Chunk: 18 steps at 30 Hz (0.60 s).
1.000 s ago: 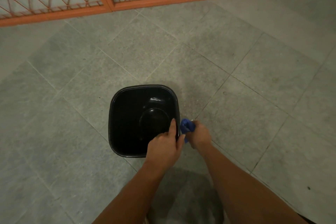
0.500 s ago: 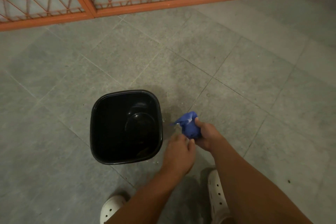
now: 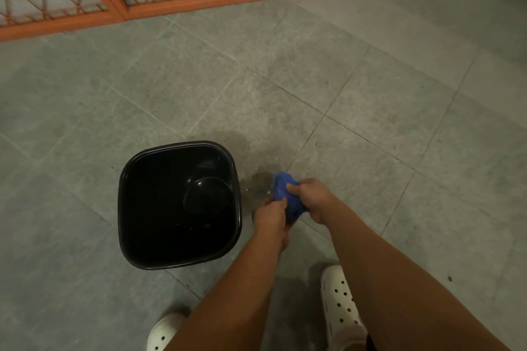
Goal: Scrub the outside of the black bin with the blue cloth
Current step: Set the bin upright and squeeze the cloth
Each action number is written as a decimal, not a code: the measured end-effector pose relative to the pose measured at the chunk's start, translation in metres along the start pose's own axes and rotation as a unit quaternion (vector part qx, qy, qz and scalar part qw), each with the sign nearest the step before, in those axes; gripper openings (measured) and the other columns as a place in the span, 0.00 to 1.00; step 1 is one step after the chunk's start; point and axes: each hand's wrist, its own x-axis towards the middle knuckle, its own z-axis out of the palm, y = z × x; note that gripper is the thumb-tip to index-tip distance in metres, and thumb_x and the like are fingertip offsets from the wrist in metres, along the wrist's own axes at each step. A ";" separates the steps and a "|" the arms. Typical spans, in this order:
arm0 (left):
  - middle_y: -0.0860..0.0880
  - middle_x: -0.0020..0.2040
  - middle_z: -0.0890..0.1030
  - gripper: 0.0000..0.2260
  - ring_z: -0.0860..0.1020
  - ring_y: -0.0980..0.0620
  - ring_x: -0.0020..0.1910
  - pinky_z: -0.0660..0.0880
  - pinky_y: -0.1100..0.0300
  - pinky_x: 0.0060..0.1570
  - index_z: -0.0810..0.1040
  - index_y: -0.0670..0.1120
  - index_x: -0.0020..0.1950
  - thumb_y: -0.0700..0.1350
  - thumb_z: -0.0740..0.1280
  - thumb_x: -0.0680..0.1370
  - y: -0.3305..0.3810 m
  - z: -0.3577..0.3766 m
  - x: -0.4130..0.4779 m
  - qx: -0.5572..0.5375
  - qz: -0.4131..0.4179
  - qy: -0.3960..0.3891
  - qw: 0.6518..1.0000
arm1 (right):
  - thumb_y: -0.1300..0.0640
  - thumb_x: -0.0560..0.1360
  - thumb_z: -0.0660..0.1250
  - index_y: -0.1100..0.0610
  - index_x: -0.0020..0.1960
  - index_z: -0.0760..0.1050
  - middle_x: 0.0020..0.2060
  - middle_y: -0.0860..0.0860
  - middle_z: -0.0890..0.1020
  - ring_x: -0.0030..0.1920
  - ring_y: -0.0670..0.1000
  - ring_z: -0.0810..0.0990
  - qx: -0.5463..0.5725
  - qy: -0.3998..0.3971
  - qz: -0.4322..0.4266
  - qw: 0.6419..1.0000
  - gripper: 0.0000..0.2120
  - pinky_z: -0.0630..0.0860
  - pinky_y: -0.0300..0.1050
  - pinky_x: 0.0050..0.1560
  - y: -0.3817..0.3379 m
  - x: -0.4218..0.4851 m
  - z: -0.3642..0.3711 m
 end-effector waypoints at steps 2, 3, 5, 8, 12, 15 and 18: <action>0.40 0.51 0.81 0.14 0.81 0.43 0.47 0.79 0.49 0.49 0.77 0.42 0.61 0.34 0.66 0.76 -0.001 0.002 0.006 0.016 0.062 0.029 0.998 | 0.64 0.76 0.65 0.68 0.52 0.76 0.49 0.66 0.80 0.48 0.62 0.80 0.019 -0.007 -0.036 0.999 0.08 0.78 0.55 0.49 -0.004 -0.001 0.003; 0.41 0.52 0.81 0.14 0.81 0.43 0.48 0.79 0.50 0.51 0.77 0.43 0.60 0.34 0.66 0.75 -0.002 0.002 0.009 0.027 0.099 0.046 0.994 | 0.66 0.75 0.64 0.68 0.51 0.76 0.48 0.65 0.81 0.46 0.61 0.80 0.039 -0.020 -0.052 0.998 0.07 0.78 0.54 0.48 -0.006 -0.002 0.005; 0.43 0.53 0.81 0.14 0.81 0.45 0.50 0.78 0.53 0.51 0.78 0.43 0.59 0.34 0.66 0.75 -0.002 0.000 0.009 0.037 0.164 0.068 0.983 | 0.68 0.75 0.64 0.65 0.48 0.76 0.42 0.60 0.82 0.42 0.56 0.81 0.068 -0.051 -0.072 0.994 0.04 0.79 0.46 0.40 -0.008 -0.005 0.008; 0.46 0.54 0.81 0.17 0.80 0.47 0.50 0.77 0.55 0.52 0.76 0.44 0.63 0.33 0.65 0.75 -0.006 -0.007 0.015 0.067 0.187 0.077 0.977 | 0.71 0.75 0.62 0.61 0.45 0.76 0.38 0.55 0.81 0.39 0.52 0.80 0.082 -0.055 -0.069 0.993 0.08 0.77 0.39 0.35 -0.004 -0.004 0.014; 0.49 0.50 0.82 0.13 0.79 0.53 0.43 0.76 0.69 0.40 0.78 0.50 0.56 0.35 0.65 0.76 -0.014 -0.015 0.032 0.081 0.146 0.112 0.980 | 0.75 0.73 0.61 0.64 0.66 0.64 0.52 0.60 0.75 0.52 0.65 0.78 0.117 0.012 -0.006 0.993 0.24 0.78 0.53 0.42 0.023 0.010 0.028; 0.47 0.40 0.82 0.07 0.75 0.55 0.31 0.70 0.69 0.25 0.79 0.49 0.43 0.38 0.65 0.76 -0.021 -0.021 0.034 0.132 0.093 0.104 0.981 | 0.74 0.71 0.63 0.62 0.75 0.52 0.64 0.64 0.70 0.57 0.66 0.76 0.071 0.033 0.020 0.997 0.36 0.78 0.55 0.43 0.050 0.024 0.035; 0.45 0.42 0.82 0.09 0.76 0.50 0.35 0.72 0.59 0.35 0.80 0.48 0.47 0.36 0.64 0.73 -0.029 -0.028 0.034 0.208 0.075 0.061 0.973 | 0.69 0.69 0.65 0.64 0.72 0.60 0.63 0.64 0.73 0.58 0.65 0.76 -0.083 0.071 0.017 0.994 0.33 0.76 0.54 0.50 0.063 0.028 0.032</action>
